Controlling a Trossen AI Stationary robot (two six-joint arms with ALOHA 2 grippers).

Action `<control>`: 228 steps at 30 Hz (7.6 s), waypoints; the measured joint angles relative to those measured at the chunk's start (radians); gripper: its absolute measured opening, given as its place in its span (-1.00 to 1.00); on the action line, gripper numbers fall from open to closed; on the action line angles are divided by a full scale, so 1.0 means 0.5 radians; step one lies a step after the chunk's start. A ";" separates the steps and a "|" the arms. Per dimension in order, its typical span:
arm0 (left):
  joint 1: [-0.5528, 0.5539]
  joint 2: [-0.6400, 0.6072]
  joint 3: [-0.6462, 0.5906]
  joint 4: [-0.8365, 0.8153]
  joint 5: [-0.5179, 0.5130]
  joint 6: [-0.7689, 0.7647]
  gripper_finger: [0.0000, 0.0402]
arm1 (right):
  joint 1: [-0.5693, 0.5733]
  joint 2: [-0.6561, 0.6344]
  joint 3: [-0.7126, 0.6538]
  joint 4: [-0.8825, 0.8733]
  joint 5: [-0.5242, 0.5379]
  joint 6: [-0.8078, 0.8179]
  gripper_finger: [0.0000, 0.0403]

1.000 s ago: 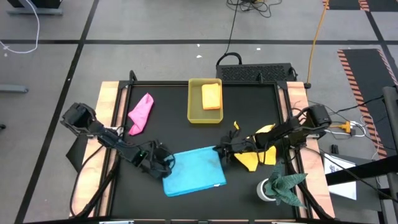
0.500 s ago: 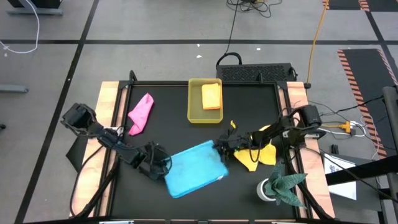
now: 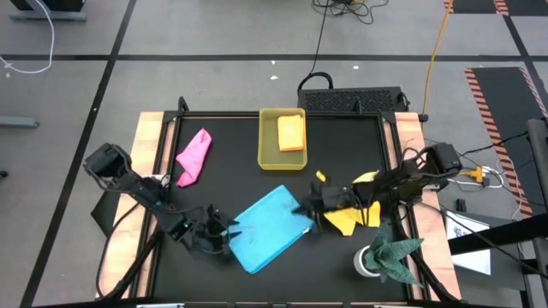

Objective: Fold microfiber towels
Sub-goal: Fold the blue towel

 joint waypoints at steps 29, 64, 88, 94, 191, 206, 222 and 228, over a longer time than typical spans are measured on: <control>0.105 0.063 0.002 0.364 0.170 0.226 -0.19 | -0.018 -0.072 0.001 -0.268 -0.306 0.063 -1.00; 0.391 0.979 0.816 0.623 0.743 1.029 -0.19 | 0.163 0.041 -0.002 -0.096 0.294 -0.036 -1.00; 0.235 0.584 0.859 -0.182 0.012 0.803 -0.19 | 0.046 0.276 0.302 -0.279 0.679 0.257 -0.34; 0.235 0.576 0.858 -0.467 -0.203 0.515 -0.19 | -0.242 0.276 0.476 -0.755 0.694 0.477 -0.34; 0.222 0.579 0.858 -0.728 -0.188 0.143 -0.19 | -0.404 0.116 0.471 -0.815 0.624 0.357 -1.00; 0.222 0.579 0.858 -0.722 -0.188 0.150 -0.19 | -0.339 0.138 0.469 -1.176 0.959 0.578 -1.00; 0.226 0.579 0.858 -0.723 -0.153 -0.004 -0.19 | -0.425 0.035 0.470 -1.207 0.907 0.483 -0.70; 0.261 0.579 0.790 -0.726 -0.055 -0.126 -0.19 | -0.296 -0.011 0.471 -1.110 0.741 0.529 -0.55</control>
